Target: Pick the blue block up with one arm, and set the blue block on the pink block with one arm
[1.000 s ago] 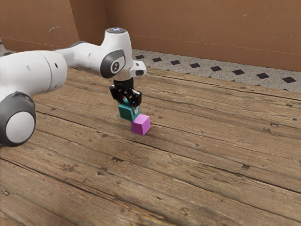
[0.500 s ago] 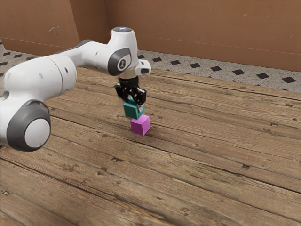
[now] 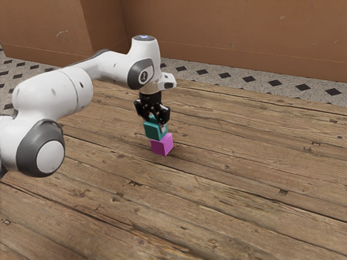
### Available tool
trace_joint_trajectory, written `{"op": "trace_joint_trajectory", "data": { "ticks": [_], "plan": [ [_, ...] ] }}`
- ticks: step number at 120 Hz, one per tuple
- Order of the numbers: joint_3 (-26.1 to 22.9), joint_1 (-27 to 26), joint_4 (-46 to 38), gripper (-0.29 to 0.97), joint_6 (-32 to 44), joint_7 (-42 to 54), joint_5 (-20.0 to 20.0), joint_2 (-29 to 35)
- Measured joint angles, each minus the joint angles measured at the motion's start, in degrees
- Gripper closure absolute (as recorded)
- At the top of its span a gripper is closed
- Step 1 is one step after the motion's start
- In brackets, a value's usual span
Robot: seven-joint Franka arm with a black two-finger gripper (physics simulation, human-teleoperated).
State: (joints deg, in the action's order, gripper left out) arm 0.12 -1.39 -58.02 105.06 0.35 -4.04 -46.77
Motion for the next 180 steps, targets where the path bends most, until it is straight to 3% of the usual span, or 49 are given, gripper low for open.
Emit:
{"op": "trace_joint_trajectory", "data": {
  "ticks": [94,112,129,150,180],
  "plan": [
    [0.25,-0.06,3.54,0.50,0.27,0.97,0.20,-3.28],
    [0.29,-0.02,3.72,0.28,0.46,1.32,0.77,-3.46],
    [0.25,-0.02,3.74,0.14,0.52,1.76,1.26,-3.47],
    [0.00,0.15,3.73,0.06,0.28,2.18,1.43,-2.43],
    [-0.86,2.78,-3.99,0.02,-3.51,2.59,2.96,7.88]
  ]
}}
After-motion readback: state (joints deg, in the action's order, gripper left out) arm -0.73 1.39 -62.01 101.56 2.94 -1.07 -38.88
